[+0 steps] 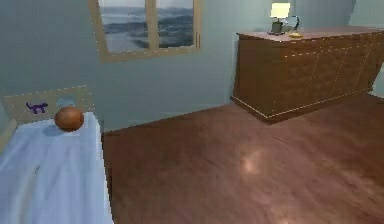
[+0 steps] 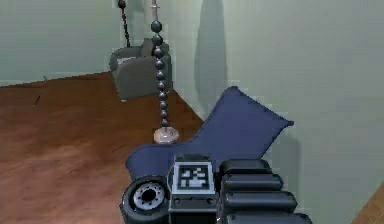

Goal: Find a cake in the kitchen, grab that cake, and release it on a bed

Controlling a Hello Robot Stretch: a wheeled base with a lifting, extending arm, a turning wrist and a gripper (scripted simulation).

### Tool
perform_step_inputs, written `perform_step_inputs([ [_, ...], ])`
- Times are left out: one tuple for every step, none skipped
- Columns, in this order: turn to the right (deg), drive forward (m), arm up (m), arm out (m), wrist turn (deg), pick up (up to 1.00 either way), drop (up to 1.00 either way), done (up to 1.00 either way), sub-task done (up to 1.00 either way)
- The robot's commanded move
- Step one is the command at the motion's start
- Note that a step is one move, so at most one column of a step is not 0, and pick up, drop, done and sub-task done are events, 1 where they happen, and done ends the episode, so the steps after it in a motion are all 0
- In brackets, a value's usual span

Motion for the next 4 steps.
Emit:
perform_step_inputs([
  [0.0, 0.65, 0.00, 0.00, 0.0, 0.00, 0.00, 0.00, 0.00],
  [-27.0, 0.00, 0.00, 0.00, 0.0, 0.00, 0.00, 0.00, 0.00],
  [0.0, 1.00, 0.00, 0.00, 0.0, 0.00, 0.00, 0.00, 0.00],
  [-45.0, 0.00, 0.00, 0.00, 0.0, 0.00, 0.00, 0.00, 0.00],
])
